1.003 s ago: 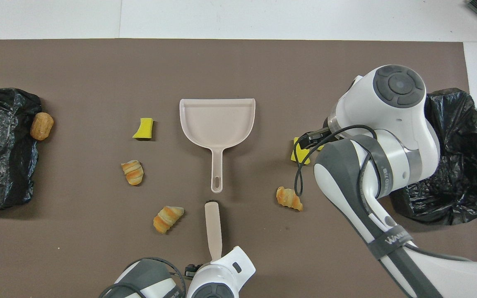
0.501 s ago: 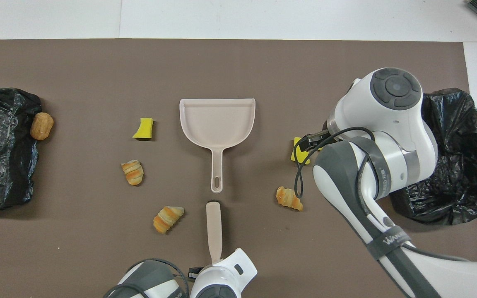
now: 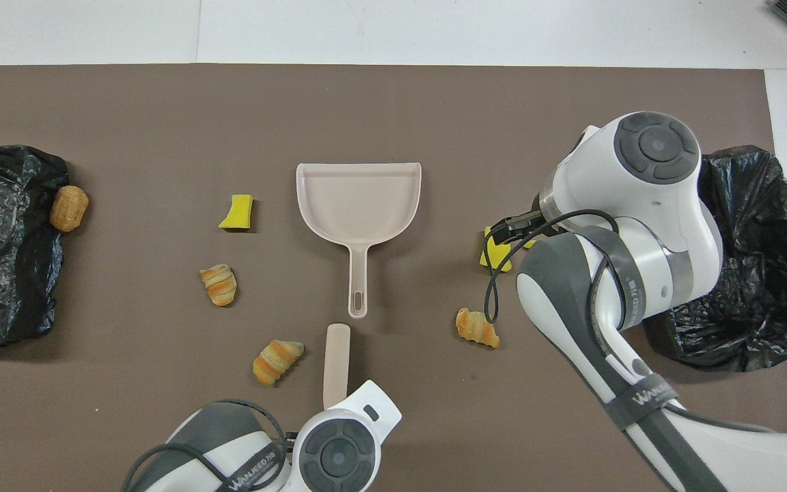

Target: Sweep and dump trash in bin

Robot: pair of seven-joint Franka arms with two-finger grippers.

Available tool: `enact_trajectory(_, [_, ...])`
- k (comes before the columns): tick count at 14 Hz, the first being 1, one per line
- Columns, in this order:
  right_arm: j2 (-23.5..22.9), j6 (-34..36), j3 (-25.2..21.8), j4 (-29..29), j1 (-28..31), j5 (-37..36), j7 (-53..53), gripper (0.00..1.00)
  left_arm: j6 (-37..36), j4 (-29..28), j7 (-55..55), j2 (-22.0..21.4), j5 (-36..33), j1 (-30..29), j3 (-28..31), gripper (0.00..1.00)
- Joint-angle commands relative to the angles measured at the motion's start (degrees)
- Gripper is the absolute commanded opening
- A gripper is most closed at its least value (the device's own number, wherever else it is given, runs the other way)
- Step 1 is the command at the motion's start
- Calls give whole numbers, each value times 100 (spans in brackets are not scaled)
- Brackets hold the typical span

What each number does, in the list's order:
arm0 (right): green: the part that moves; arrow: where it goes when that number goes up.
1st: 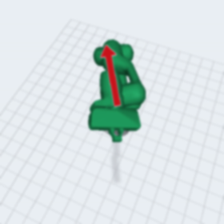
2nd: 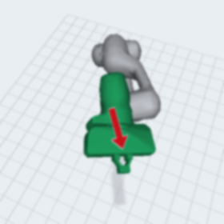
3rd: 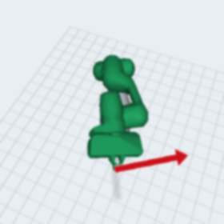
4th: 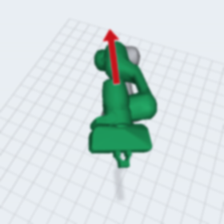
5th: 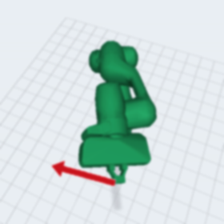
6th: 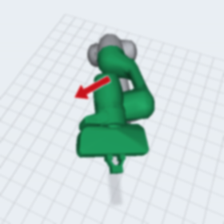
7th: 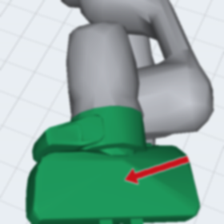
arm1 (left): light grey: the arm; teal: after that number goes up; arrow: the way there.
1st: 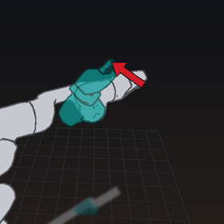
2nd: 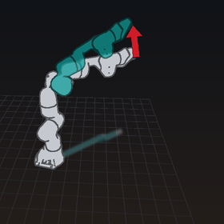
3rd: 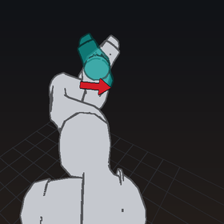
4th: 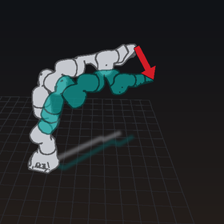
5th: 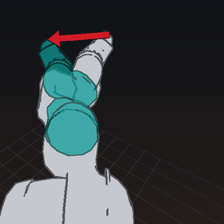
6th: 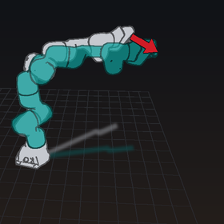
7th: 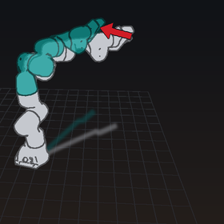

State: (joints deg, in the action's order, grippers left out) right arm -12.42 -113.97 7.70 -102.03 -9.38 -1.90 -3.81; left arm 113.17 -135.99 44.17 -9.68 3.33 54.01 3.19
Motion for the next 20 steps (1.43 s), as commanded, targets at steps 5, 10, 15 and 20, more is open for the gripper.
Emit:
enact_trajectory(5, [-242, -792, 13, -54, -687, 67, -1224, 100, -1322, 467, -57, -517, -1183, -1469, -12, 0])
enact_trajectory(10, [-761, -1250, -14, 280, -1723, -178, -3051, 93, -1342, 819, -968, -193, -2274, -2656, -12, 0])
enact_trajectory(15, [-1112, -1479, 4, 359, -2358, -1014, -4496, 92, -1194, 1144, -2235, 334, -3100, -3632, -12, 0])
enact_trajectory(20, [-1166, -1655, 13, 245, -2314, -1023, -4252, 57, -788, 1521, -2544, 1037, -3751, -4213, -12, 0])
